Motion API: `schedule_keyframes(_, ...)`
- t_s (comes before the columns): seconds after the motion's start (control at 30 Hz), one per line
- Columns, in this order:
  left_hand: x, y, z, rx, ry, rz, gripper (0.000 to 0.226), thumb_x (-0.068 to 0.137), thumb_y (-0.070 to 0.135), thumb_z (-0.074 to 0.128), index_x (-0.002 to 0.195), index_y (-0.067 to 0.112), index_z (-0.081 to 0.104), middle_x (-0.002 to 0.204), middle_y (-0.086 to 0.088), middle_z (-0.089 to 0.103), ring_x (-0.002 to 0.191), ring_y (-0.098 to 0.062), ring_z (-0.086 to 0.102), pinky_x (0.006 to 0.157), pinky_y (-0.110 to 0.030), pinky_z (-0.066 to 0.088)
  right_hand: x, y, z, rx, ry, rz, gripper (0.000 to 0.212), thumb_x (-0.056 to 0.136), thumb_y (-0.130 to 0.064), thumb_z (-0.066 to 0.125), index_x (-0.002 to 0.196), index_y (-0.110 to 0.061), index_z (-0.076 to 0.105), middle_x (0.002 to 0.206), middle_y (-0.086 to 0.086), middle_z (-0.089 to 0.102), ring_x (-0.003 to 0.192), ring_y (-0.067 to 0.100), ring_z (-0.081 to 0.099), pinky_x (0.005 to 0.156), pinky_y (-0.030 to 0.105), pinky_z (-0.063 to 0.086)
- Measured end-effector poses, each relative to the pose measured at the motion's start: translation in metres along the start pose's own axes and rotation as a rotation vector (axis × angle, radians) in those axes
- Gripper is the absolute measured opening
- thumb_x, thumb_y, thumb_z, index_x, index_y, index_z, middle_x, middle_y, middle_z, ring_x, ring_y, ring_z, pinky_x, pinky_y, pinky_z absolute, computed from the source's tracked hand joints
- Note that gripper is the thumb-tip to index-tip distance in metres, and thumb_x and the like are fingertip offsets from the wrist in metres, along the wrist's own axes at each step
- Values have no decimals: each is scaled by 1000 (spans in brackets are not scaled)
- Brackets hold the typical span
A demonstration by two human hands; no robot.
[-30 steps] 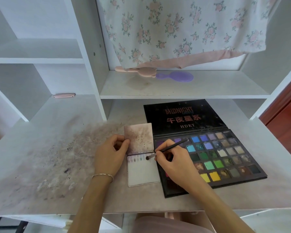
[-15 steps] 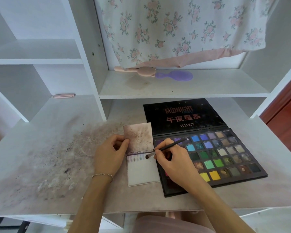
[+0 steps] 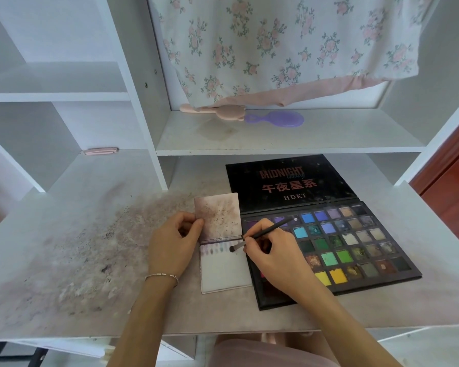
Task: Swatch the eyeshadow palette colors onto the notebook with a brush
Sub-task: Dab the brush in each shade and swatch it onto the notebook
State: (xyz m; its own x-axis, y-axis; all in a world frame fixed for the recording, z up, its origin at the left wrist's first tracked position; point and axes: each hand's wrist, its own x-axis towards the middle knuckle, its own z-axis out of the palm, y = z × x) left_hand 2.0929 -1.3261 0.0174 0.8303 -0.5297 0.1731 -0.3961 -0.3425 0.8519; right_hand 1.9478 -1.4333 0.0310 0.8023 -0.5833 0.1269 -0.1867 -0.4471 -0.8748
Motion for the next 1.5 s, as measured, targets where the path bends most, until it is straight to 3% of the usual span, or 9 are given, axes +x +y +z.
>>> schedule_keyframes(0.23,0,1,0,13,9,-3,24,83,20,64,70,39,56,67,18,62,63,5,57,56,-1,39,0,0,0,-2,2,1,22,88,-16,53,75,-32,48,69,-8,59,66,-5,54,56,7,43)
schedule_keyframes(0.4,0,1,0,20,3,-5,23,84,21,64,70,37,57,68,17,62,66,1,58,58,-11,39,0,0,0,-5,11,-1,22,88,-16,53,75,-32,48,68,-9,58,67,-5,54,57,7,43)
schedule_keyframes(0.57,-1,1,0,20,6,-8,22,84,21,64,70,37,57,68,16,62,66,1,58,59,-12,39,0,2,1,2,14,-8,21,86,-15,55,74,-32,50,68,-9,58,68,-3,55,58,8,44)
schedule_keyframes(0.77,-1,1,0,14,7,-19,23,83,20,64,69,36,56,68,16,62,67,-1,58,60,-13,39,-2,1,-9,222,270,-7,18,88,-9,53,82,-26,57,74,-2,66,69,24,61,61,32,52)
schedule_keyframes(0.83,-1,0,0,16,9,-22,23,83,20,64,69,36,56,68,15,62,67,-1,58,60,-13,39,-4,4,-20,259,352,-18,21,89,-5,51,84,-24,59,75,-8,67,68,21,61,59,25,51)
schedule_keyframes(0.97,0,-1,0,24,-1,-23,21,84,21,64,70,35,57,69,13,63,68,-1,58,59,-13,39,-11,15,-49,275,465,-15,25,90,0,47,85,-22,59,67,-3,62,63,3,59,59,11,48)
schedule_keyframes(1.17,1,-2,0,39,-3,-15,21,84,20,64,71,34,57,70,15,62,68,0,57,59,-14,37,-23,37,-88,256,559,74,20,91,-5,46,85,-22,55,84,-3,64,78,-4,65,50,12,51)
schedule_keyframes(1.37,2,-4,1,84,4,-8,4,85,19,63,82,21,62,70,16,57,69,1,52,59,-13,34,-27,58,-121,69,689,123,15,90,-3,45,85,-13,54,75,-4,61,67,-9,60,51,5,45)
schedule_keyframes(1.5,2,-1,2,120,12,15,4,85,19,63,82,20,61,68,14,56,67,3,49,59,-13,32,-28,68,-128,-4,726,173,18,90,-9,47,79,-22,52,71,-3,60,65,1,62,47,8,44)
